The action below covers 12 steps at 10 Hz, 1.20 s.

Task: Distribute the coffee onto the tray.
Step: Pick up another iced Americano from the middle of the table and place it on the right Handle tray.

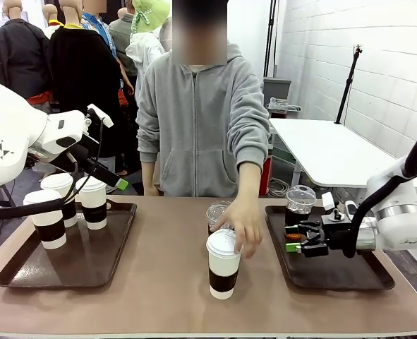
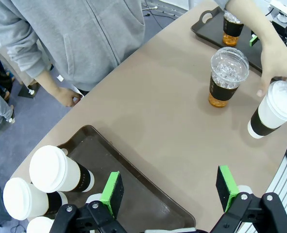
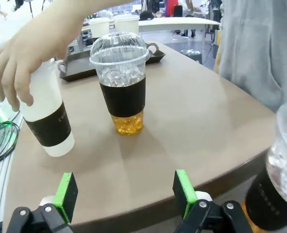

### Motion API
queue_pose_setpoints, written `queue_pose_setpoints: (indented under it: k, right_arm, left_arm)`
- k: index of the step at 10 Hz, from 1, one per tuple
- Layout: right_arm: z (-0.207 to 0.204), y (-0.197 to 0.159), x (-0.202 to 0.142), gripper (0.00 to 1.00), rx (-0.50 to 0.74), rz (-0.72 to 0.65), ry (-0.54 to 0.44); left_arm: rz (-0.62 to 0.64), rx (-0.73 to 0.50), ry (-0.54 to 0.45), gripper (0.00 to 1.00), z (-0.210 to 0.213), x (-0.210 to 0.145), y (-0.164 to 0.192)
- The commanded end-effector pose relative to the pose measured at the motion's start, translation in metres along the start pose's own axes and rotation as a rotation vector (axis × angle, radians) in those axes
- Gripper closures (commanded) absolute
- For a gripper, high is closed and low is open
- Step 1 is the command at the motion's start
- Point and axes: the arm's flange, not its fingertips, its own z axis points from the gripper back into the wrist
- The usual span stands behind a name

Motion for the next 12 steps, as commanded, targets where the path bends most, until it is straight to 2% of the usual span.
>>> queue_pose_setpoints:
  k: [1,12]
  right_arm:
    - [0.0083,0.0116,-0.0036,0.0,-0.004,0.024,-0.023]
    - [0.01,0.0063,-0.0038,0.0,-0.011,0.0,-0.021]
  left_arm:
    - [0.003,-0.006,-0.002,0.0,0.0001,-0.0011,0.0023]
    - [0.003,-0.006,-0.002,0.0,0.0001,-0.0011,0.0023]
